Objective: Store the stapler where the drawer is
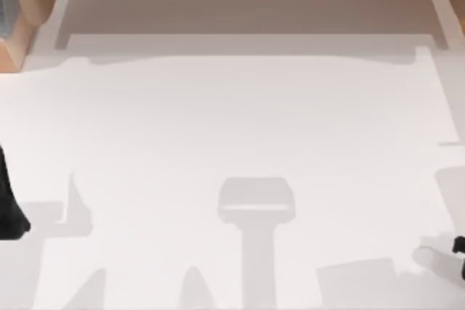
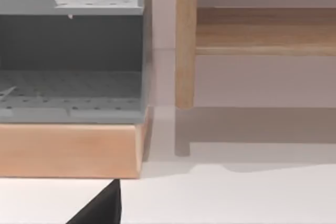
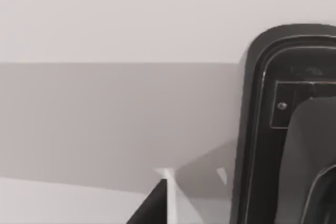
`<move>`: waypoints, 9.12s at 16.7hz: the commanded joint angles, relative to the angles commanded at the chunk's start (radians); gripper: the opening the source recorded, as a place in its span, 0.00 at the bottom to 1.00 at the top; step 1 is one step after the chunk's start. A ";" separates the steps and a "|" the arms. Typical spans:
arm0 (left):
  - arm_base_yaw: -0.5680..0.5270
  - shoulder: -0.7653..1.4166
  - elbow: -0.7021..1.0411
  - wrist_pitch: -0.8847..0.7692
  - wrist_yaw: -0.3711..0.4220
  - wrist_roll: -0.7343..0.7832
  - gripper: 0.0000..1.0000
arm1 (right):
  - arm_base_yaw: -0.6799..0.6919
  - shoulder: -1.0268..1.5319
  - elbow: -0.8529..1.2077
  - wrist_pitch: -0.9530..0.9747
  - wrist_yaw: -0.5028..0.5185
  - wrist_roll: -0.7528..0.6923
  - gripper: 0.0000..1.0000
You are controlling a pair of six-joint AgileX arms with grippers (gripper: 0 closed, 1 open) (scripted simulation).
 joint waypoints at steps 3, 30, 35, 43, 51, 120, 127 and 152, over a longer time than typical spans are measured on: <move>0.000 0.000 0.000 0.000 0.000 0.000 1.00 | 0.000 0.000 0.000 0.000 0.000 0.000 0.32; 0.000 0.000 0.000 0.000 0.000 0.000 1.00 | -0.004 -0.075 0.089 -0.158 0.000 -0.006 0.00; 0.000 0.000 0.000 0.000 0.000 0.000 1.00 | -0.059 -0.008 0.295 -0.192 -0.006 -0.119 0.00; 0.000 0.000 0.000 0.000 0.000 0.000 1.00 | -0.251 0.355 1.029 -0.325 -0.026 -0.445 0.00; 0.000 0.000 0.000 0.000 0.000 0.000 1.00 | -0.453 0.898 1.665 -0.464 -0.054 -0.776 0.00; 0.000 0.000 0.000 0.000 0.000 0.000 1.00 | -0.816 0.799 1.251 0.541 -0.137 -1.512 1.00; 0.000 0.000 0.000 0.000 0.000 0.000 1.00 | -1.030 0.749 0.629 1.535 -0.299 -1.818 1.00; 0.000 0.000 0.000 0.000 0.000 0.000 1.00 | -0.793 0.709 -0.006 2.296 -0.654 -2.106 1.00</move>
